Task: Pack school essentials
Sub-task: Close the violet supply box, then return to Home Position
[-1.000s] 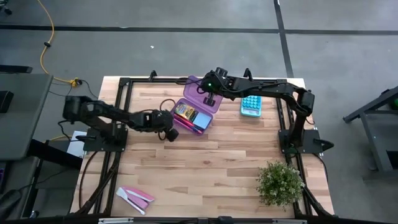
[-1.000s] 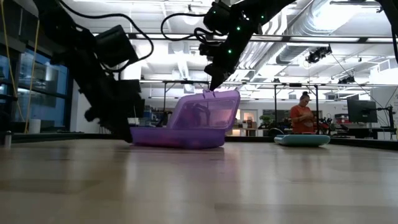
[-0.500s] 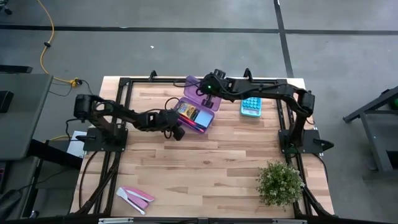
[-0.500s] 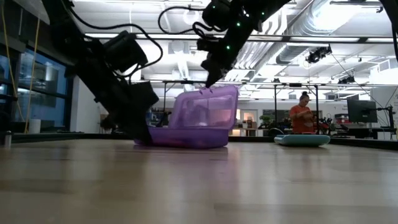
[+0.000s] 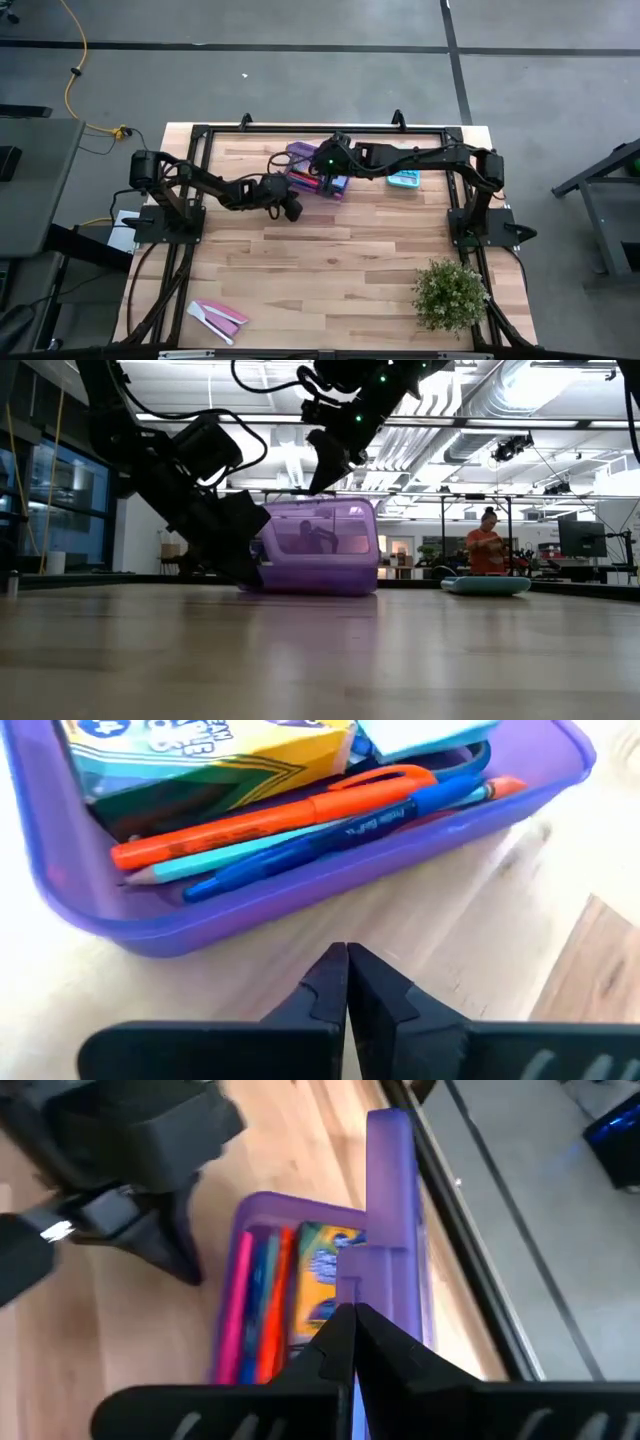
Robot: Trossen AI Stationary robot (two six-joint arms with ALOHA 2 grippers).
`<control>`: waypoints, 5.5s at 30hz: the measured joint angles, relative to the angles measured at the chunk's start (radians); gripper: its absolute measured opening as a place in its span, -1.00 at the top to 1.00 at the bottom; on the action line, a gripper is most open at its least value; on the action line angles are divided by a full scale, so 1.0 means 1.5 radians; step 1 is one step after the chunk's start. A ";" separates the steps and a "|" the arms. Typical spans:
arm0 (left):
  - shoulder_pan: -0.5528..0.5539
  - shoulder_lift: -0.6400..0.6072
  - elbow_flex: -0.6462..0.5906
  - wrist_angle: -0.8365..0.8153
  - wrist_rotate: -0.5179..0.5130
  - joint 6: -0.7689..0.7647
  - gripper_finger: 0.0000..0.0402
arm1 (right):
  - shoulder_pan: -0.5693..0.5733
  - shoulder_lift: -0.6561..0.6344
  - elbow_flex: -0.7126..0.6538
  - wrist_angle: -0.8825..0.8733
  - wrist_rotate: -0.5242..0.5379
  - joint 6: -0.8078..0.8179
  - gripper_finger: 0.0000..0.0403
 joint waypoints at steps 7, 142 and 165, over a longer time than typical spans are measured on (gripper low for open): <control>0.000 0.000 0.000 0.000 0.000 0.000 1.00 | 0.019 0.000 0.000 -0.012 -0.022 0.039 1.00; -0.226 -0.932 -0.170 -0.310 -0.141 0.241 1.00 | 0.090 -0.644 -0.693 0.569 -0.072 0.117 1.00; -0.078 -1.046 -0.290 -0.346 -0.022 0.250 1.00 | 0.090 -0.656 -0.693 0.501 -0.085 0.129 1.00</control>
